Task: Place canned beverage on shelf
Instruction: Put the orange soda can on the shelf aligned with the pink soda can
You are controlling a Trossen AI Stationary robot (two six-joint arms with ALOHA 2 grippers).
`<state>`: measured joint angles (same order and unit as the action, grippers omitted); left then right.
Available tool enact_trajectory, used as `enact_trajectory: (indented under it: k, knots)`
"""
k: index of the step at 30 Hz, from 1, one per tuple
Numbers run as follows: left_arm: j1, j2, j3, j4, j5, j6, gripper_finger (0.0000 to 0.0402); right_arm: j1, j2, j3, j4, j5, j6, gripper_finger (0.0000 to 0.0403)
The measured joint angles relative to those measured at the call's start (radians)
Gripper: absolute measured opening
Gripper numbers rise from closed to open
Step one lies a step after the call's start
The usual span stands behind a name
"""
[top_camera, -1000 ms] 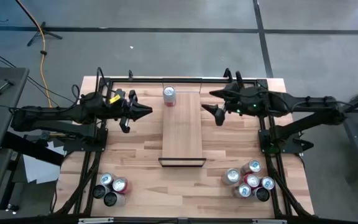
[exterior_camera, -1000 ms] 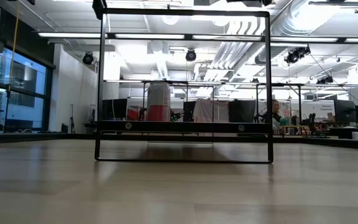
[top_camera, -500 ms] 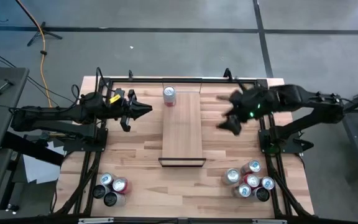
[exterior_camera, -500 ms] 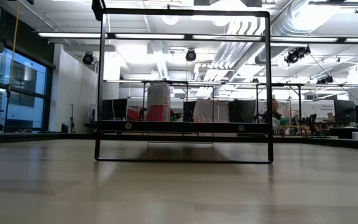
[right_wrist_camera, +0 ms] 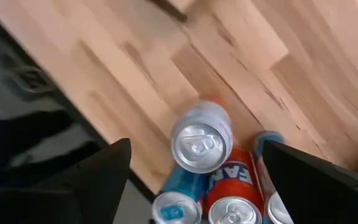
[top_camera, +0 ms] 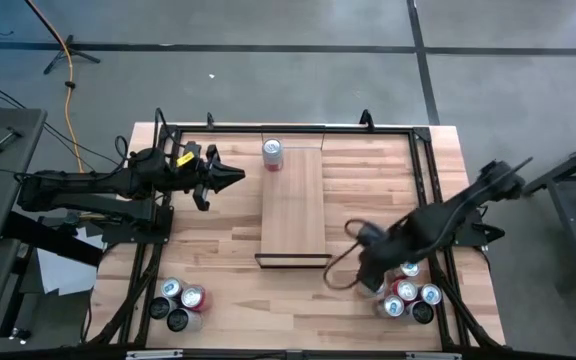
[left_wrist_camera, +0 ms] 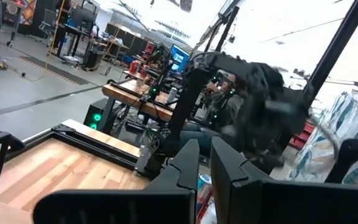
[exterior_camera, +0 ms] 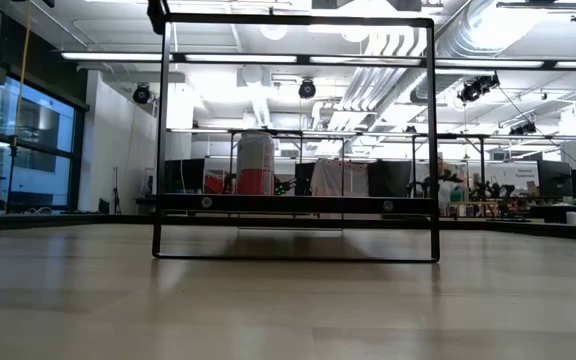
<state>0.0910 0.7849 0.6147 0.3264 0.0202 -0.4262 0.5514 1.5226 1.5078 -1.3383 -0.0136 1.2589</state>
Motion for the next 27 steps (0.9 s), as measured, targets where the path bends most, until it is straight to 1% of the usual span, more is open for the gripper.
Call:
enact_trajectory:
  k: [5, 9, 14, 16, 21, 27]
  knots:
    - [0.0, 0.0, 0.0, 0.0, 0.004, -0.017, 0.0, 0.027, 0.148, 0.0, -0.044, -0.05, -0.011, 0.035]
    - [0.0, 0.0, 0.0, 0.0, 0.004, -0.018, 0.0, 0.025, 0.214, -0.001, -0.081, -0.063, -0.027, 0.035]
    - [0.0, 0.0, 0.0, 0.0, 0.017, -0.027, 0.0, 0.024, 0.23, 0.0, -0.093, -0.077, -0.03, 0.035]
    - [0.0, 0.0, 0.0, 0.0, 0.03, -0.028, 0.0, 0.024, 0.229, -0.013, -0.066, -0.095, -0.032, 0.035]
    - [0.0, 0.0, 0.0, 0.0, 0.048, -0.041, 0.0, 0.024, 0.233, -0.087, 0.028, -0.174, -0.056, 0.035]
    - [0.0, 0.0, 0.0, 0.008, 0.048, -0.042, 0.0, 0.023, 0.233, -0.156, 0.078, -0.193, -0.055, 0.035]
